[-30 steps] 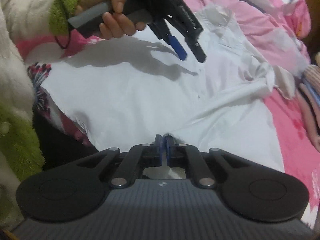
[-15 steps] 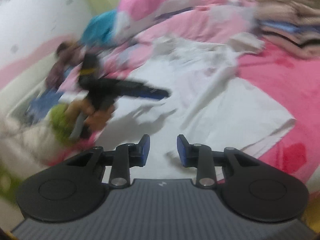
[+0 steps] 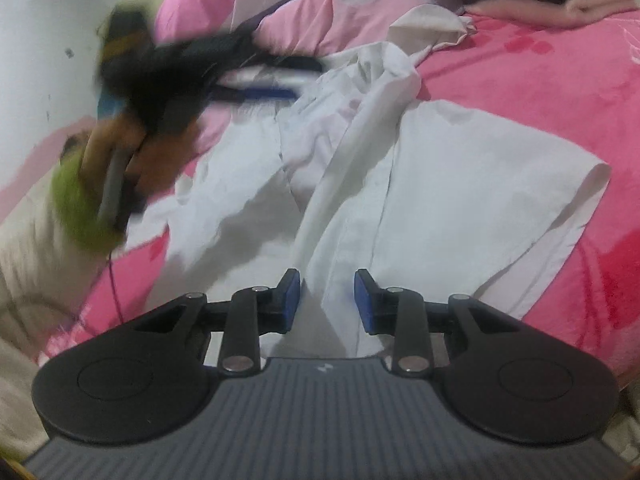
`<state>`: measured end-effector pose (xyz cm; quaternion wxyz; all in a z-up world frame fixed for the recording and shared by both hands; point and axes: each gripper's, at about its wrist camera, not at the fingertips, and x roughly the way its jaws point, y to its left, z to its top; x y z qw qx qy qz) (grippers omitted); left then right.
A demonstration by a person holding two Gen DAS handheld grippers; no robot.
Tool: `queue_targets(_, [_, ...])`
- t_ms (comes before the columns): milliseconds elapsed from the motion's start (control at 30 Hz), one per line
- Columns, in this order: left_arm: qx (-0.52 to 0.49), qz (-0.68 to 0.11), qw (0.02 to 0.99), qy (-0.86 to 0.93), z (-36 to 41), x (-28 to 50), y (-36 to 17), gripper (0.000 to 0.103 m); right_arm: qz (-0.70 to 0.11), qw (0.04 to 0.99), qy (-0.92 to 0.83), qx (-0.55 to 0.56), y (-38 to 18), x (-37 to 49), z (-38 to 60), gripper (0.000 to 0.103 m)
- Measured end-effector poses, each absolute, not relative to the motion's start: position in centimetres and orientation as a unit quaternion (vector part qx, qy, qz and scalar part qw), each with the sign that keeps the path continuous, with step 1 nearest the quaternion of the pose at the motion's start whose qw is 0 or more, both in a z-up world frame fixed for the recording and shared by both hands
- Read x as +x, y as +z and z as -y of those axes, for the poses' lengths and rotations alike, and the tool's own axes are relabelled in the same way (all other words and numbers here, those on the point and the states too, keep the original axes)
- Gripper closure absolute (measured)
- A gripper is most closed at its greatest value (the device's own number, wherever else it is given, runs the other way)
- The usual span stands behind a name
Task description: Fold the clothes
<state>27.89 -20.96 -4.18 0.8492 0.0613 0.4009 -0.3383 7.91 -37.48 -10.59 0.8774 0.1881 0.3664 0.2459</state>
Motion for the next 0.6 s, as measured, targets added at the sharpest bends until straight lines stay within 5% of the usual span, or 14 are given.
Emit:
queue_targets(133, [0.136,-0.381,0.869,-0.287,26.7,29.5,-5.5,0.026,-0.356,0.885,0.245,0.172,-10.8,7.3,37.1,0.074])
queue_targets(200, [0.175,-0.362,0.872,-0.278,28.5,29.7,-6.1,0.042,-0.352,0.888,0.245,0.167,-10.8,7.1,37.0,0.074])
queue_targets(267, [0.195,-0.358,0.874,-0.265,29.2,29.9,-6.6,0.079,-0.348,0.890,0.244,0.164,-10.8,6.9,37.0,0.074])
queue_targets(333, [0.184,-0.373,0.873,-0.255,28.6,30.5,-6.7,0.101,-0.344,0.892,0.244,0.162,-10.8,6.7,36.9,0.074])
queue_targets(600, [-0.022,-0.410,0.877,-0.251,18.7,31.8,-3.4,0.102,-0.327,0.901,0.239,0.154,-9.9,5.8,36.8,0.091])
